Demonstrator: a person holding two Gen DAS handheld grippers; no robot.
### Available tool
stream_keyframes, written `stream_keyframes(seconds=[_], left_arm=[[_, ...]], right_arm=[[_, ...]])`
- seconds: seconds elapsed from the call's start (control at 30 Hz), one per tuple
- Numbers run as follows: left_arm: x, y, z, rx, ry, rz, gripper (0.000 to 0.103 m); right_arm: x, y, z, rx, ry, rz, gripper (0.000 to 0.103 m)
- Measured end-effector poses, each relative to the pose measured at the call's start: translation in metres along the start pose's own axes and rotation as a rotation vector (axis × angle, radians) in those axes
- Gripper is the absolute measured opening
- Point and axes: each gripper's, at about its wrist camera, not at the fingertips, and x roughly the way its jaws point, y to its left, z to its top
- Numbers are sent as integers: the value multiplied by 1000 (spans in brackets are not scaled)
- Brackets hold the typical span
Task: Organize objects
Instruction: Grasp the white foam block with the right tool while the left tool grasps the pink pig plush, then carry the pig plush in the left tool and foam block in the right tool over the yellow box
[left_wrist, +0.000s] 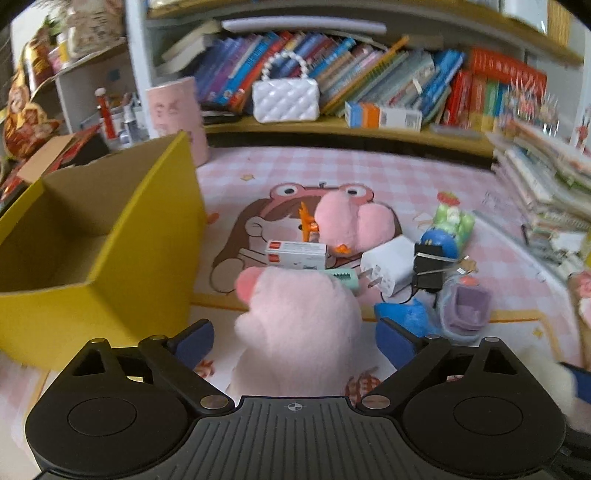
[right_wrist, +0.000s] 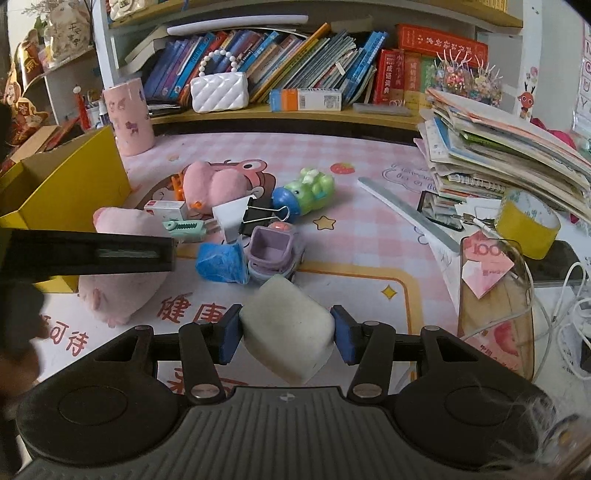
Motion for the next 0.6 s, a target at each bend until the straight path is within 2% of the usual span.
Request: stream_keyframes(seconds=[0.07,0.1,0.13,0.23,0.3,0.43,0.6], left_arm=[[12,-4,0,23,21,18,88],[17,-4,-1,30,34,23,82],[23,-3,-2,34,51,22,72],[21,1,-5,18,55,6,63],[8,7,-6,-7,50,-4,62],[-30,27,-12,-51,3,-72,62],[-75,62,-30,-95,-32,-119,62]], right_arm=[[-1,-1,-1,-3,3,2,49],[-2,-1,-3,-3,5,2,48],[-2,0,-4,-2,7,1,48],[-5,1,-7,0,11,-11,48],[-7,4,-9,2,10,-20,48],[-15,18,-13,2,5,-23,49],[-27,52,-19,-17,-2,-8,49]])
